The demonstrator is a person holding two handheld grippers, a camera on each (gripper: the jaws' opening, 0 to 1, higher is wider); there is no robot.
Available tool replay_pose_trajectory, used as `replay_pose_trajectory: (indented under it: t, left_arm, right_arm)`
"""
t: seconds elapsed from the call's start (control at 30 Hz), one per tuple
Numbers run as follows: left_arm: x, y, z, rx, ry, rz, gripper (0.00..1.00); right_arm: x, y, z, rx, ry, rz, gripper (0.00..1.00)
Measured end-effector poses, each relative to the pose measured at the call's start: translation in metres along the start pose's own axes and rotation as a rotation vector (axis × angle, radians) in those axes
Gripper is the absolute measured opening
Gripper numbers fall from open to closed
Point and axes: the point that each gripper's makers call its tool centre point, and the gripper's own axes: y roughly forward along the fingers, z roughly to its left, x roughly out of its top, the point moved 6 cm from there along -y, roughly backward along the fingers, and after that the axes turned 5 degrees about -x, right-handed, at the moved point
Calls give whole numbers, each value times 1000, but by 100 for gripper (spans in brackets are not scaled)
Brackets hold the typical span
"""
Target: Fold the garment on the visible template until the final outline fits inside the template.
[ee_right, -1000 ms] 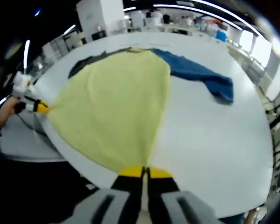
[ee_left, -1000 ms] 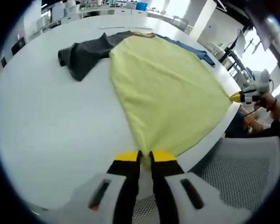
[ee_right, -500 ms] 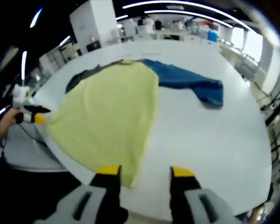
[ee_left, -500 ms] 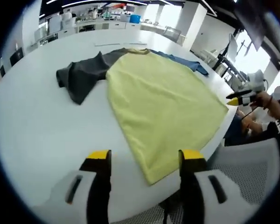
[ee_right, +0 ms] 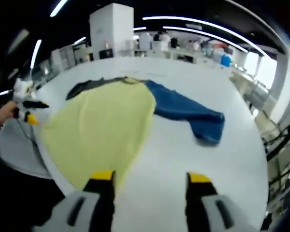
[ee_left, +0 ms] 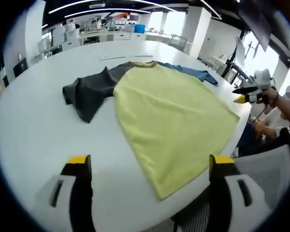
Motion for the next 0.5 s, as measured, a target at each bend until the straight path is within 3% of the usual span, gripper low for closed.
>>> replay_pose_trajectory:
  t: [0.27, 0.5]
  left_arm:
    - [6, -1, 1, 3, 30, -13, 99]
    - [10, -2, 1, 9, 43, -26, 99]
  right_arm:
    - [21, 20, -28, 16, -22, -15, 55]
    - [49, 49, -50, 41, 33, -34, 51]
